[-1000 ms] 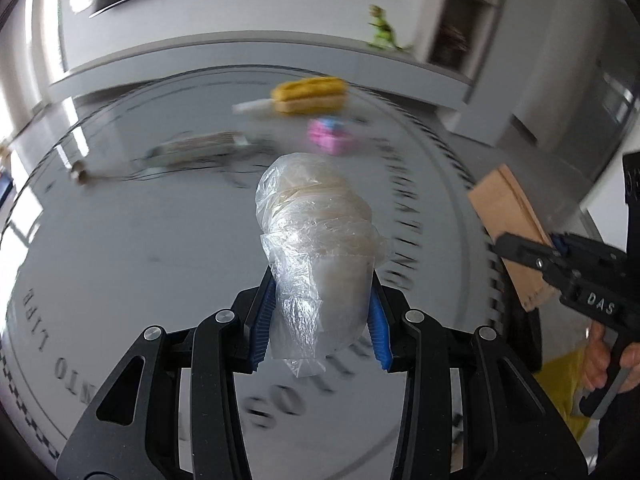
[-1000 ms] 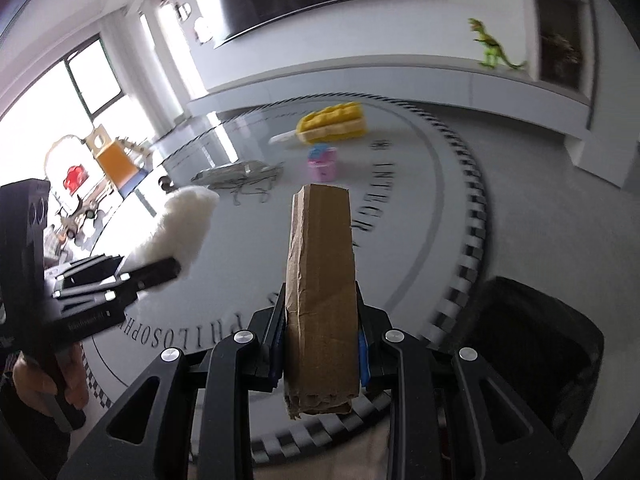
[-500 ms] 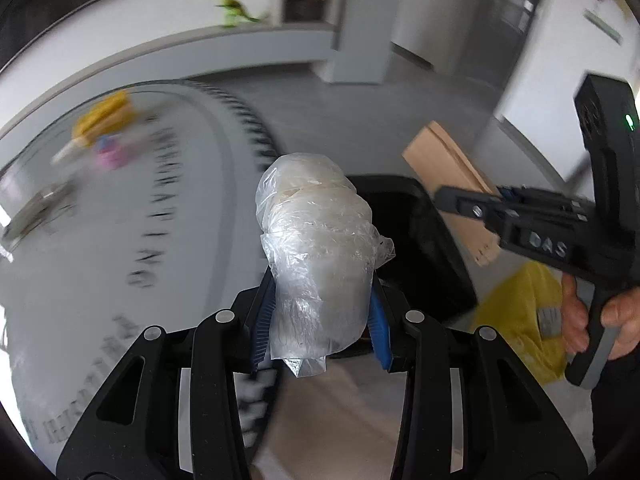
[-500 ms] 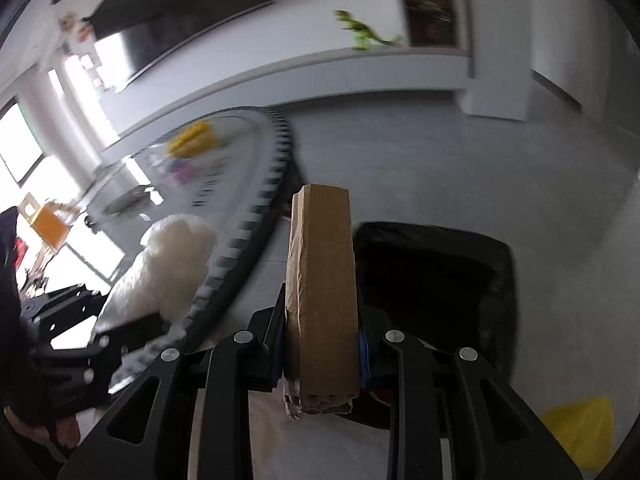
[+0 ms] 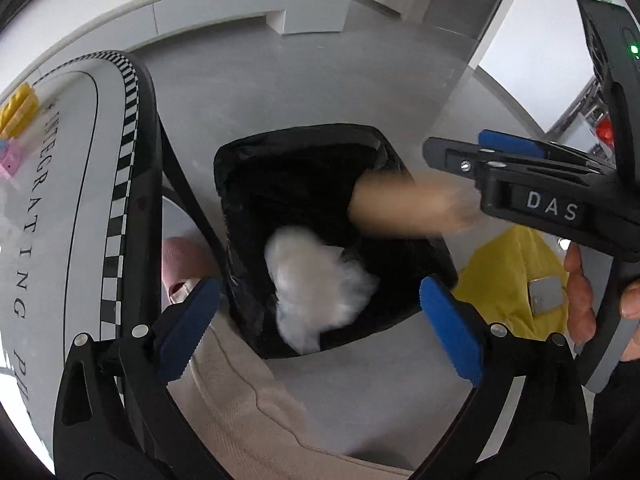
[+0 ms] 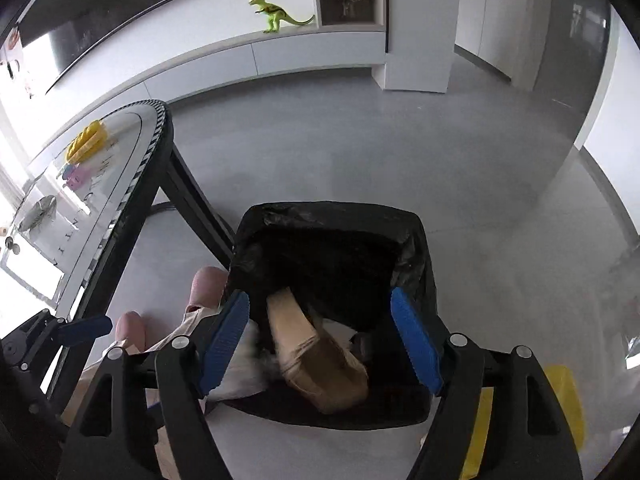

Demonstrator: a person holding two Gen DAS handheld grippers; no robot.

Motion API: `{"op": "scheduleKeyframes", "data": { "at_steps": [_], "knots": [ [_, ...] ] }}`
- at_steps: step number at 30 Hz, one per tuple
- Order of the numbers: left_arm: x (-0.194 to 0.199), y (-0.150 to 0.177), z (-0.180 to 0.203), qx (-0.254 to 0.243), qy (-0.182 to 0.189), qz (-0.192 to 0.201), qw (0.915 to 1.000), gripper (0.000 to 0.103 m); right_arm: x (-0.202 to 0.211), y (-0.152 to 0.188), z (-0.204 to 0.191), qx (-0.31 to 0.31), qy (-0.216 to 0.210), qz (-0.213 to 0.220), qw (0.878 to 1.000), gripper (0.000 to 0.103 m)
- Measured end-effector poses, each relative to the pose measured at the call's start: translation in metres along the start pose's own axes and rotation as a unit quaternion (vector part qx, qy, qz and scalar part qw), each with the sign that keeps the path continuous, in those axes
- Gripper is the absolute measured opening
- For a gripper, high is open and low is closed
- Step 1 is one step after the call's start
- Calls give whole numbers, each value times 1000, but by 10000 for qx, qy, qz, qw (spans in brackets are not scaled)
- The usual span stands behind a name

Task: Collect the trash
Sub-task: 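Carry the box and bag over the black bin and open both tools, then move both open tools back over the table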

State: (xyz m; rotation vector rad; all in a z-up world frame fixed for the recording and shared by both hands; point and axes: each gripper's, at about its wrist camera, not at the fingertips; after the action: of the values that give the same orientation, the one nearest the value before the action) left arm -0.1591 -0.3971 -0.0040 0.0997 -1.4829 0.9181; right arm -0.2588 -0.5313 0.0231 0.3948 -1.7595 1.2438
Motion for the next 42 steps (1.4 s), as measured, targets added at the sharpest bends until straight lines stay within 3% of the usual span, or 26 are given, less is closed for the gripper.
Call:
{"op": "scheduleKeyframes", "data": {
  "at_steps": [13,20,31,42],
  "knots": [
    [11,3,-2,6,1,55,10000,97,6,2,-10,122,-187,36,9997,74],
    [31,7,-14,127,-13,297,9995,97,21,1,-33,280,-470,120,9984,74],
    [74,29,-80,838,-220,669,9940,97,31,-11,-108,899,-890,165,9918,74],
    [114,65,-164,1697,-441,999,9794,97,26,-18,-192,1452,-1235,123,9816,74]
  ]
}}
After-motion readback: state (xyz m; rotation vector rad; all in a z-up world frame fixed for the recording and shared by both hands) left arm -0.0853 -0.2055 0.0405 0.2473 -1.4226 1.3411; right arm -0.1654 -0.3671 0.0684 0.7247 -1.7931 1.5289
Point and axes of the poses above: each gripper's, at about its wrist camera, not at the fingertips, and x roughly against the way its jaws point, z to its right, y to its underside
